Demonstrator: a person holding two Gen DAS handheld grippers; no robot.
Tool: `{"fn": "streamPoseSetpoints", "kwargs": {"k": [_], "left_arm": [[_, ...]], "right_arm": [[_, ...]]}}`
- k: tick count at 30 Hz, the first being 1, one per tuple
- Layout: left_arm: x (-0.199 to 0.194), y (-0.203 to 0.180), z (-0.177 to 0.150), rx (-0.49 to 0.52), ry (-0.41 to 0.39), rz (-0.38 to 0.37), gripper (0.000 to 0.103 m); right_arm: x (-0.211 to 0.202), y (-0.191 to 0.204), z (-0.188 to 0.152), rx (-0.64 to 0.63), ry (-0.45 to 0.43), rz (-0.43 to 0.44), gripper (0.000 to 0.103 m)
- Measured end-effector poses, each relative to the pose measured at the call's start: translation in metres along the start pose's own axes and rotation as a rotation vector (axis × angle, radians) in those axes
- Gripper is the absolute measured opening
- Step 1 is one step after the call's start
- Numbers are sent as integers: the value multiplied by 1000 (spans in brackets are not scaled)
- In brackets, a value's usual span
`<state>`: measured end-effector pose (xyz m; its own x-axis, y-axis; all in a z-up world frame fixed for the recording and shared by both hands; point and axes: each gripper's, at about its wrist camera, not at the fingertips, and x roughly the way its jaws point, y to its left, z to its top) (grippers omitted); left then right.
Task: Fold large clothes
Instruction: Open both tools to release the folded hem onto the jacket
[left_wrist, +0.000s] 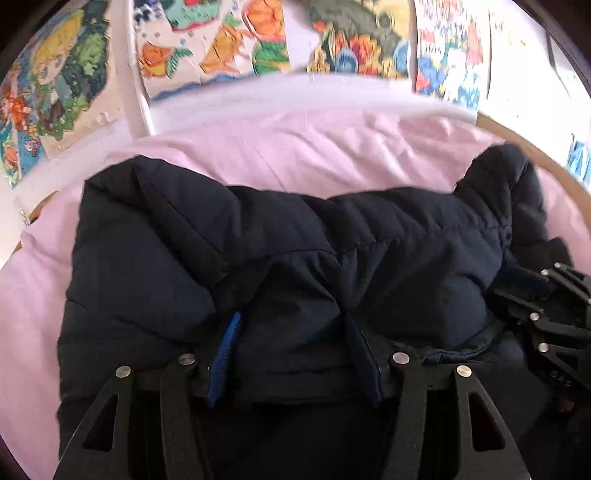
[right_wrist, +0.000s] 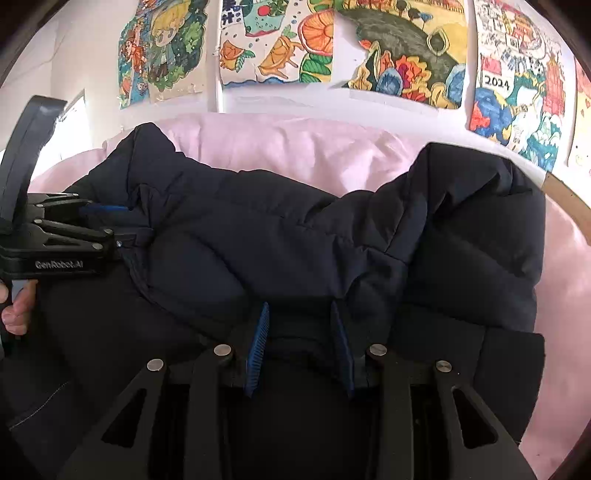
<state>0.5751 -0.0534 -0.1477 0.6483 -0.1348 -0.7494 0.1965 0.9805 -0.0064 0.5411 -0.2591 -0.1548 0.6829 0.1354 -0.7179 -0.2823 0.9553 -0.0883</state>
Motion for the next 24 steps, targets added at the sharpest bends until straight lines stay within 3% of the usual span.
{"fn": "streamPoseSetpoints", "kwargs": {"k": [2, 5, 8, 11, 13, 16, 21, 24], "left_arm": [[-17, 4, -2, -13, -45, -31, 56], [-36, 9, -3, -30, -107, -83, 58], [-25, 12, -5, -42, -39, -38, 60], [-8, 13, -10, -56, 20, -39, 62], [-1, 9, -10, -35, 33, -18, 63], [3, 3, -11, -6, 38, 12, 63], [-8, 13, -11, -59, 13, -54, 69], [-17, 16, -12, -76, 9, -73, 82]], "right_arm": [[-13, 2, 6, -25, 2, -1, 33], [-38, 3, 16, -68, -56, 4, 46], [-52, -4, 23, -34, -104, 19, 50], [-30, -14, 12, 10, 1, -38, 52], [-13, -25, 0, 82, 41, 10, 54], [-8, -27, -2, 91, 52, 18, 56], [-8, -30, -3, 107, 34, 19, 68], [-14, -35, -5, 132, 12, 35, 76]]}}
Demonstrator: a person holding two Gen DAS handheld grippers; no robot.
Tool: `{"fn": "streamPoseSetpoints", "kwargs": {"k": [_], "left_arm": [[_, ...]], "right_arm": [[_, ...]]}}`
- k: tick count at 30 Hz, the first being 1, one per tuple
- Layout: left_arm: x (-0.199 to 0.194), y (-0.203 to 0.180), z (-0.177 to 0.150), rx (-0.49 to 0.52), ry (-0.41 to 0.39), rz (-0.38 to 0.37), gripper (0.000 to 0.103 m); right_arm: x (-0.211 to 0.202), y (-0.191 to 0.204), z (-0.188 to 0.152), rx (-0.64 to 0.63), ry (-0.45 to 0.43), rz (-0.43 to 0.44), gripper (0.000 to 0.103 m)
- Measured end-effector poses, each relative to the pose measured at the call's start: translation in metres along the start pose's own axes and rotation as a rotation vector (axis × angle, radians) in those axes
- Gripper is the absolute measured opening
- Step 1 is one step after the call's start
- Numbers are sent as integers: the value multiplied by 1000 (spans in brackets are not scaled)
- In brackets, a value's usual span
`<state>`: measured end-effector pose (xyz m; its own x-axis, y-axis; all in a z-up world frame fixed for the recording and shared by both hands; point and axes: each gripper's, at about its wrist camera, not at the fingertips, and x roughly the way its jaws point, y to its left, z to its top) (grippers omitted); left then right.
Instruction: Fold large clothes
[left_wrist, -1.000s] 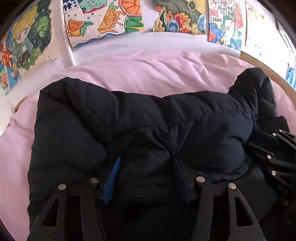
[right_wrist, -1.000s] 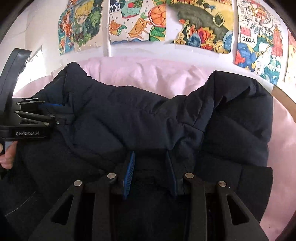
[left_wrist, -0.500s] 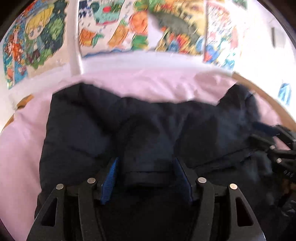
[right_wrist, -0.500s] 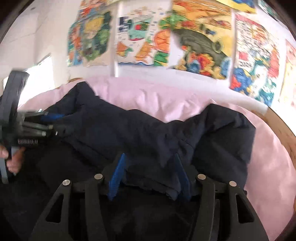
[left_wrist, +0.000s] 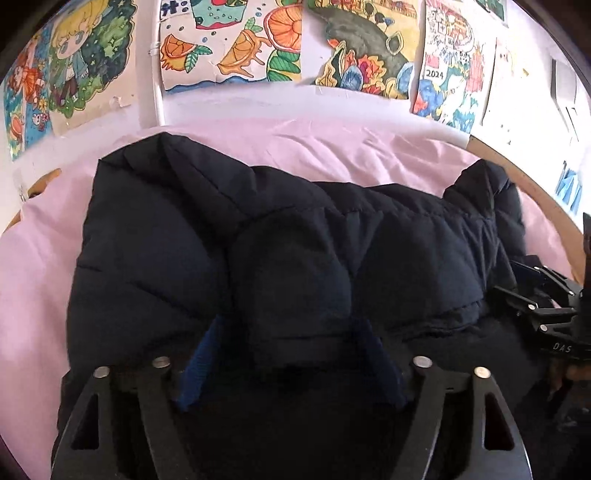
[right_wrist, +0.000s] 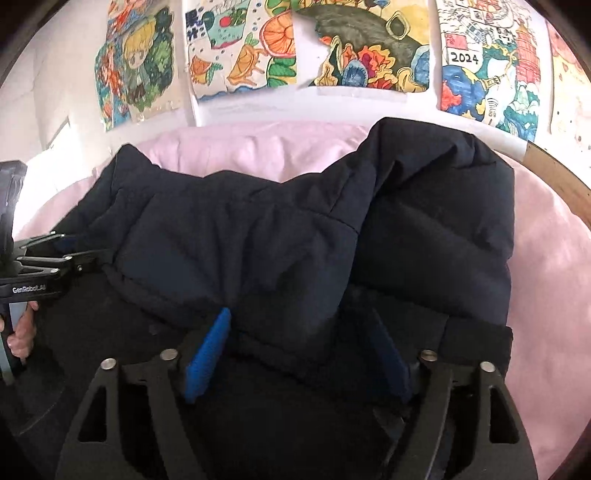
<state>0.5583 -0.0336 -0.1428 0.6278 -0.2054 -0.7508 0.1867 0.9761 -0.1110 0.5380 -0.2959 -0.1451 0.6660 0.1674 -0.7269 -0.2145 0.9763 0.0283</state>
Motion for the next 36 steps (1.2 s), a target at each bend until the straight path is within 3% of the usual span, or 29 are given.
{"fn": "streamPoseSetpoints", "kwargs": {"k": [2, 3, 9, 16, 20, 24, 28, 33, 36], "left_arm": [[-10, 0, -1, -8, -8, -17, 96], [-14, 0, -1, -12, -12, -25, 98], [-37, 6, -4, -79, -24, -40, 99], [-88, 13, -8, -165, -34, -21, 99], [-137, 6, -10, -156, -40, -7, 100], [-197, -15, -8, -65, 9, 33, 101], [-261, -28, -12, -77, 10, 22, 101], [-338, -45, -38, -98, -69, 46, 101], [-365, -54, -57, -72, -112, 61, 103]], "right_arm": [[-4, 0, 0, 6, -10, 12, 80], [-9, -1, 0, 11, -18, 23, 83], [-37, -9, -5, 45, -63, 66, 88], [-83, -22, -5, 47, -75, 47, 88], [-133, -7, 1, -7, -81, 59, 97], [-194, 25, 10, -113, -84, 76, 98], [-259, 48, 14, -143, -89, 99, 99], [-342, 73, 3, -195, -96, 52, 100], [-382, 87, -14, -222, -136, 39, 101]]}}
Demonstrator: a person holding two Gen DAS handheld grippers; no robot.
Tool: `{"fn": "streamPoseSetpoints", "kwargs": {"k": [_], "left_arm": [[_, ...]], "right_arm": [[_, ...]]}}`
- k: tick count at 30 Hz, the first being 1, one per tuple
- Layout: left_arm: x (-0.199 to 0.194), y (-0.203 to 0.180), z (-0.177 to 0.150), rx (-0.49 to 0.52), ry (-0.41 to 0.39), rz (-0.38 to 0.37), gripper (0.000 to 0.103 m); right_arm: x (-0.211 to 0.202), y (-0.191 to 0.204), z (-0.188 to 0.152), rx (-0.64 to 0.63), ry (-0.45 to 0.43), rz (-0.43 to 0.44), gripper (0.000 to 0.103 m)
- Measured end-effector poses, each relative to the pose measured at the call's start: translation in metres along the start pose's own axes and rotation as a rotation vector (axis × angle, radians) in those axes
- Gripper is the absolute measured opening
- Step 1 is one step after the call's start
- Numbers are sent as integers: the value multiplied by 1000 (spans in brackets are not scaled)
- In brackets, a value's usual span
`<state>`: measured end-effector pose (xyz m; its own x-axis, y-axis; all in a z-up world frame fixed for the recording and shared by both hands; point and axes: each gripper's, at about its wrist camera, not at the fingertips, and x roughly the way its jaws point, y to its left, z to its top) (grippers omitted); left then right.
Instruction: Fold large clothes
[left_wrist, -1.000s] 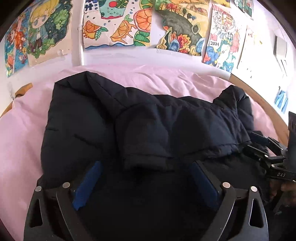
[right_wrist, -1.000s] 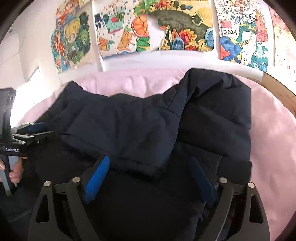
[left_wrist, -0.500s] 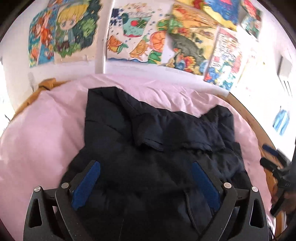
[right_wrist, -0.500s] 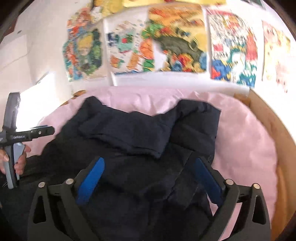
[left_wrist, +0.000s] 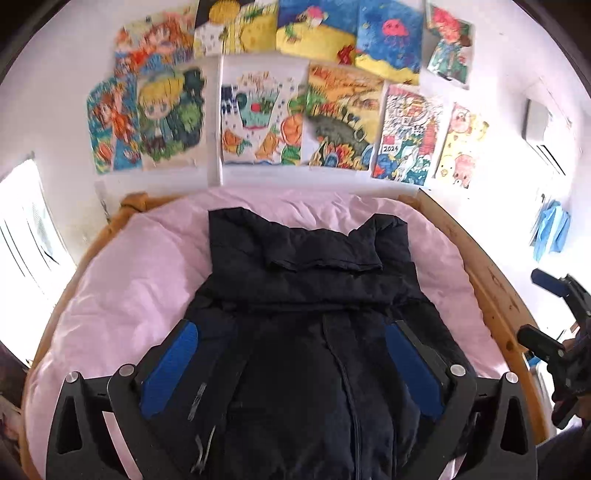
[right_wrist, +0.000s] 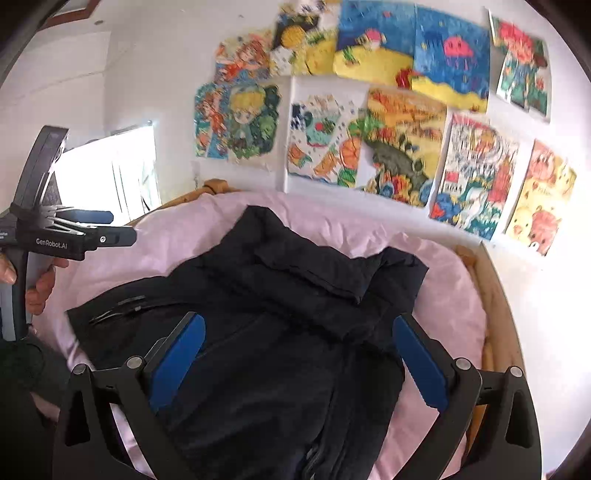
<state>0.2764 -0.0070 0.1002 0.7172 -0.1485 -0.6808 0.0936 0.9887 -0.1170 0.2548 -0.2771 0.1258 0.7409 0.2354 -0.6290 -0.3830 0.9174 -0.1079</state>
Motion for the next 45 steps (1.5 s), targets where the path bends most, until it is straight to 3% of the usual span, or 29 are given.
{"fn": "streamPoseSetpoints", "kwargs": {"k": [4, 6, 11, 19, 22, 25, 28, 32, 36, 41, 45], "left_arm": [[-19, -7, -40, 62, -39, 34, 103], [-18, -10, -56, 114, -23, 49, 103], [0, -10, -103, 291, 39, 87, 103], [8, -41, -155, 575, 44, 115, 103], [17, -54, -162, 612, 58, 91, 103], [30, -63, -174, 662, 122, 97, 103], [30, -66, -186, 707, 120, 89, 103], [31, -67, -194, 737, 126, 86, 103], [35, -66, -199, 743, 157, 82, 103], [33, -67, -203, 757, 141, 84, 103], [38, -63, -203, 751, 154, 105, 103]], "right_arm": [[-40, 21, -18, -43, -48, -53, 101], [-49, 29, -30, -27, -40, -36, 101], [-32, 39, -62, -57, 98, 21, 101], [7, 54, -122, -159, 306, 63, 101], [15, 68, -142, -235, 365, 66, 101], [30, 80, -161, -316, 442, 30, 101], [46, 86, -173, -340, 517, -19, 101], [54, 97, -177, -414, 521, -93, 101], [55, 109, -177, -449, 510, -99, 101], [53, 110, -180, -458, 475, -122, 101], [55, 112, -178, -470, 450, -143, 93]]}}
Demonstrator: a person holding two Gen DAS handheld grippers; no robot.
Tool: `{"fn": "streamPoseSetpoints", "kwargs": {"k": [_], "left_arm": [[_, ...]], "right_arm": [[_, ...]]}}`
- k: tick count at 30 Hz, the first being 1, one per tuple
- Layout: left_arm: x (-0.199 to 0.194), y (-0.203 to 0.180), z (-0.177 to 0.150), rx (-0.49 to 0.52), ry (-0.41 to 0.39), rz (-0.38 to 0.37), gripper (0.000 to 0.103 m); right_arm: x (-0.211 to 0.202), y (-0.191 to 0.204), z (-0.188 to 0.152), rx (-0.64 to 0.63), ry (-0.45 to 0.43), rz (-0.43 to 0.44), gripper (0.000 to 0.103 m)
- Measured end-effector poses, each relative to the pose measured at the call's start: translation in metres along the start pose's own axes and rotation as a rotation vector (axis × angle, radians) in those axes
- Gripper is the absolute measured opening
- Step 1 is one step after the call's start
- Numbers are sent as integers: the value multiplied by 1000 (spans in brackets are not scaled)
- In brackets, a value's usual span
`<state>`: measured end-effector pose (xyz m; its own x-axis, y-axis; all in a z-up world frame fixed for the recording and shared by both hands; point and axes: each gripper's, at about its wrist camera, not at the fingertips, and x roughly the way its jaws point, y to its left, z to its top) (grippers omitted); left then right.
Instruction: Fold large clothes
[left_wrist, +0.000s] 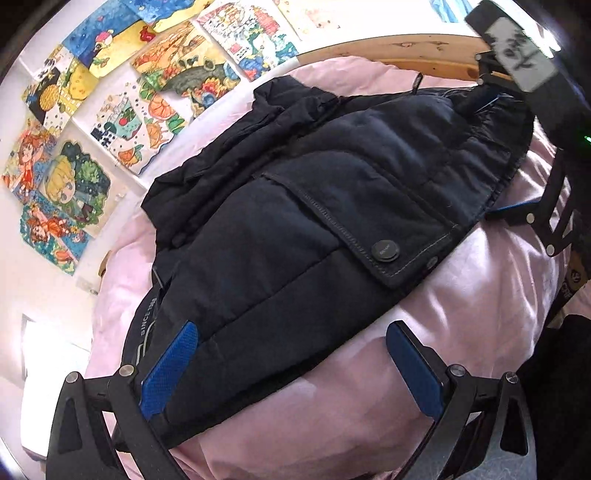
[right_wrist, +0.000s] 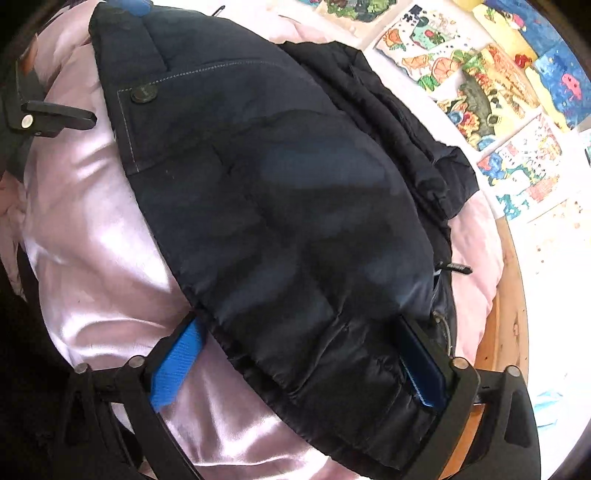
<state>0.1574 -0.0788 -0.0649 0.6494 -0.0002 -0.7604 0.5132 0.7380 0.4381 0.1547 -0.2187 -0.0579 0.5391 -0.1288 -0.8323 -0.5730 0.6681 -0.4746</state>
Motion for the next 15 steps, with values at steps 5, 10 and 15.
{"fn": "streamPoseSetpoints", "kwargs": {"k": [5, 10, 15], "left_arm": [[9, 9, -3, -48, 40, 11, 103], [10, 10, -5, -42, 40, 16, 103], [10, 13, -6, -51, 25, 20, 103]], "right_arm": [[-1, 7, 5, -65, -32, -47, 64], [-18, -10, 13, 17, -95, -28, 25], [-42, -62, 22, 249, -212, 34, 18]]}}
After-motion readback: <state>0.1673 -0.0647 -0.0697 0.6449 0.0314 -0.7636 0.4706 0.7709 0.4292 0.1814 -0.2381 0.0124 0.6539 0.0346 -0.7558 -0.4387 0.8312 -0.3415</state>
